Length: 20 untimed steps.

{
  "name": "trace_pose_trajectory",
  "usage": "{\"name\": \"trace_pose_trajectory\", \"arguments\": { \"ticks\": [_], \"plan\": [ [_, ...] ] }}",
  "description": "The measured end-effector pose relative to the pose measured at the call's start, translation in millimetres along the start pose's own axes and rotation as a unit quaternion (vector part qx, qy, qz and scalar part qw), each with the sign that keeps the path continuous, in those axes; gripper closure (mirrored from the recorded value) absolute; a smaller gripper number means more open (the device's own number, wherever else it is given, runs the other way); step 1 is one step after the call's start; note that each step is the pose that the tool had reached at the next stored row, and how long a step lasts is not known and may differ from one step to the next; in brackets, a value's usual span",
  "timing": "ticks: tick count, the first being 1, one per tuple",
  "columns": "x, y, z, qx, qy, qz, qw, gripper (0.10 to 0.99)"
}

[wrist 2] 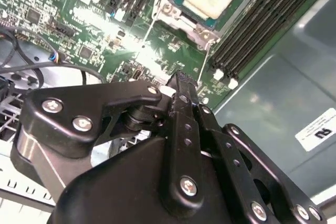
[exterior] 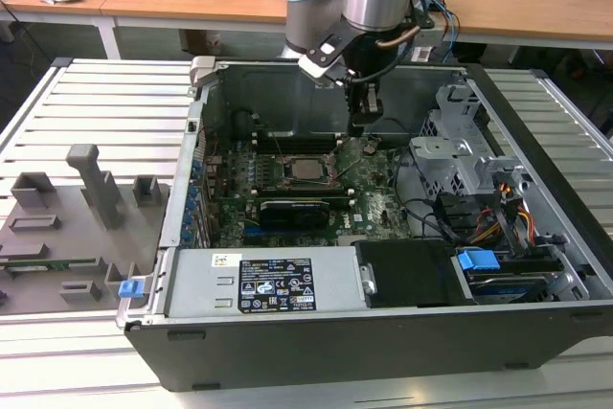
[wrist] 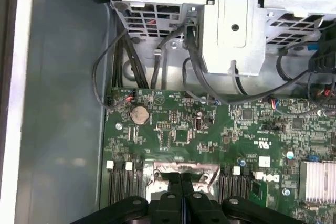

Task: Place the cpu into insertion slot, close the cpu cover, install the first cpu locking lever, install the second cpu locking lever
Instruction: 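Close the cpu cover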

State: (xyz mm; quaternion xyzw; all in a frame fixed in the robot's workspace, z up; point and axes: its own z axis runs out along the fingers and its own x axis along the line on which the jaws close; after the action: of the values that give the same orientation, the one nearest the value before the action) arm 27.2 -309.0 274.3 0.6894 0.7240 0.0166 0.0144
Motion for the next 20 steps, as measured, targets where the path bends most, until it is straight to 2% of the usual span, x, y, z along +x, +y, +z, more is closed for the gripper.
{"name": "trace_pose_trajectory", "arguments": {
  "ticks": [2,4,10,15,20],
  "plan": [
    [-8.6,3.1,4.4,-0.0001,0.0002,0.001,1.0000,0.980],
    [-9.1,12.1,6.5,0.0011,0.0000,0.002,1.0000,0.980],
    [-8.7,21.0,9.4,0.0034,-0.0014,0.002,1.0000,0.980],
    [-7.8,26.6,11.6,0.0072,-0.0011,0.002,1.0000,0.980],
    [-7.4,28.5,16.9,0.0080,-0.0011,0.002,1.0000,0.980]
  ]
}}
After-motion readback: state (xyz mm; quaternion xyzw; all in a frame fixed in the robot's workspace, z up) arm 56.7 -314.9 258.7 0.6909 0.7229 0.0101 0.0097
